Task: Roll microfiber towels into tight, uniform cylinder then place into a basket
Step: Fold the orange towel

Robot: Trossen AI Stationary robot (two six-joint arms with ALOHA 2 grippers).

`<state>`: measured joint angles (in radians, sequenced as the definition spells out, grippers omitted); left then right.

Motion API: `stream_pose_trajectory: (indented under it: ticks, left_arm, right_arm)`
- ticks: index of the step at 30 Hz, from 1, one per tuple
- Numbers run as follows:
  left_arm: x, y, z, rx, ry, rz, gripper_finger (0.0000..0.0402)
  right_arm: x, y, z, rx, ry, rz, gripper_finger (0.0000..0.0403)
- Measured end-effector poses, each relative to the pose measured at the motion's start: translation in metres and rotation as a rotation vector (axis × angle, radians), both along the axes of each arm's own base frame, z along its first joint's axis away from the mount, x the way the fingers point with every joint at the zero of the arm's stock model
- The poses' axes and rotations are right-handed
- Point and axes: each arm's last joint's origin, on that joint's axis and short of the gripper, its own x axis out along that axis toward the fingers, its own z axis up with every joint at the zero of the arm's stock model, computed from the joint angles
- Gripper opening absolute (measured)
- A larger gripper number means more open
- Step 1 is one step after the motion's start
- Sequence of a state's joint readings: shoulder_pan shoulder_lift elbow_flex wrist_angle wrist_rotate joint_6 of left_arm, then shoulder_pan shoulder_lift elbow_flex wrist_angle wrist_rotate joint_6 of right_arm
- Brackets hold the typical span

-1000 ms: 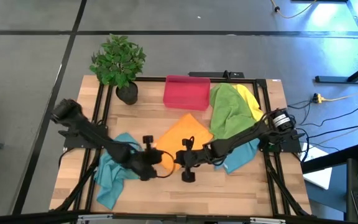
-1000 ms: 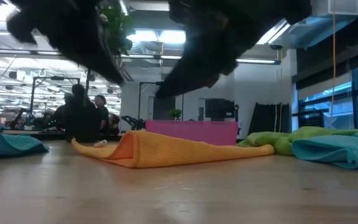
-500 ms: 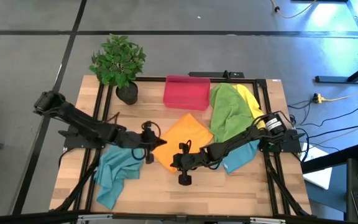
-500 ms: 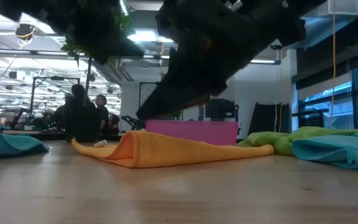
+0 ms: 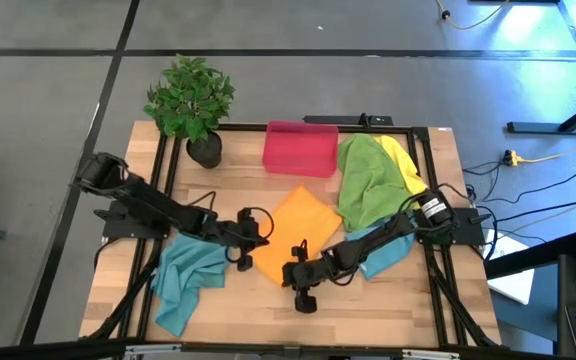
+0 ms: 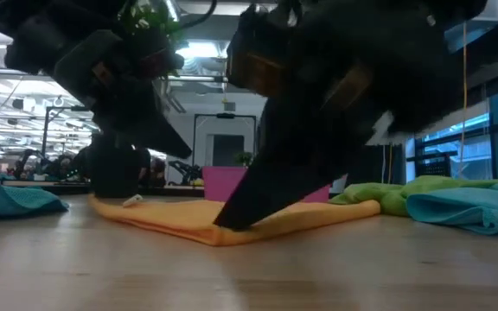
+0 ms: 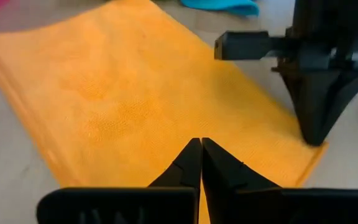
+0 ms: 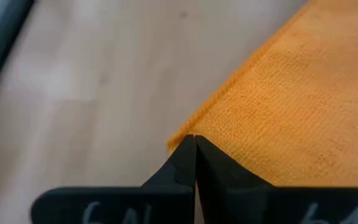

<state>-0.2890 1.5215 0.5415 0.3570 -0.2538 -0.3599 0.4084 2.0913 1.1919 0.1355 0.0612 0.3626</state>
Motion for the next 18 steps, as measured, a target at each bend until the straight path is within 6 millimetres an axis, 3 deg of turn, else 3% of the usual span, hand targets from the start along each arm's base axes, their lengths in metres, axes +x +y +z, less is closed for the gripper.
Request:
stream_pose_trajectory:
  ticks: [5, 9, 12, 18]
  left_arm:
    - [0.006, 0.005, -0.001, -0.029, -0.031, -0.005, 0.0005]
    - [0.006, 0.005, 0.0, -0.026, -0.04, -0.008, 0.0002]
    - [0.005, 0.005, -0.002, -0.01, -0.016, -0.018, 0.0001]
    - [0.001, 0.006, -0.008, 0.005, 0.061, -0.015, 0.0001]
  right_arm:
    - [0.003, 0.004, 0.049, 0.079, -0.12, 0.062, 0.0006]
    - [-0.01, -0.003, 0.075, -0.027, -0.102, 0.006, 0.0006]
    - [-0.03, -0.013, 0.082, -0.181, 0.017, -0.189, 0.0006]
    - [-0.068, -0.039, 0.065, -0.428, 0.322, -0.524, 0.0006]
